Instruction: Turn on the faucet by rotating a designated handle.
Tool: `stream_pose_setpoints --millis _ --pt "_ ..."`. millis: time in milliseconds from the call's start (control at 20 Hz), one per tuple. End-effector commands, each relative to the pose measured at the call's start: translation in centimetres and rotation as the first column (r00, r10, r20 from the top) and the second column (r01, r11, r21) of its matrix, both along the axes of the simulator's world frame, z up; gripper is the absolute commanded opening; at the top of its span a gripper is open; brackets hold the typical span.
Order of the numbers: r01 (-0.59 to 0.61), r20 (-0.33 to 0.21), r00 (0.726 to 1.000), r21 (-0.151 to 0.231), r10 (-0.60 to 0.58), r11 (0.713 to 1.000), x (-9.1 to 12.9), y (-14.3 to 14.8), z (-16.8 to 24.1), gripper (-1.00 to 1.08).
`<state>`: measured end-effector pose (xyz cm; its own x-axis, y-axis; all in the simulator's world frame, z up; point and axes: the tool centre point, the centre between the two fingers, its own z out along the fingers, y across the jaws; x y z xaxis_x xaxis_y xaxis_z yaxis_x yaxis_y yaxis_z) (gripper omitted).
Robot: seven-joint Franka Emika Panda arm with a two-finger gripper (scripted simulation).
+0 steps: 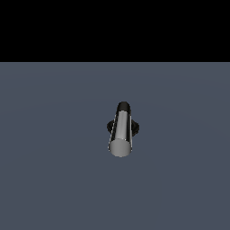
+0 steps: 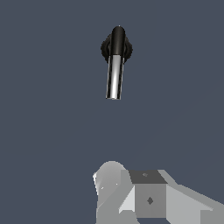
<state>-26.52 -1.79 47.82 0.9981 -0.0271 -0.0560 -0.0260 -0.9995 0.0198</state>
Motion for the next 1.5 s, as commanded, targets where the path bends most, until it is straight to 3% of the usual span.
stream_pose_setpoints --millis 0,600,1450 --pt "0.0 0.0 1.0 0.0 0.0 1.0 0.0 0.0 0.0 -1.0" --pt "-0.001 0.005 1.0 0.002 0.001 1.0 0.6 0.5 -3.4 -1.0" --pt "-0.005 0.024 1.0 0.008 0.005 1.0 3.1 2.3 -16.2 -1.0"
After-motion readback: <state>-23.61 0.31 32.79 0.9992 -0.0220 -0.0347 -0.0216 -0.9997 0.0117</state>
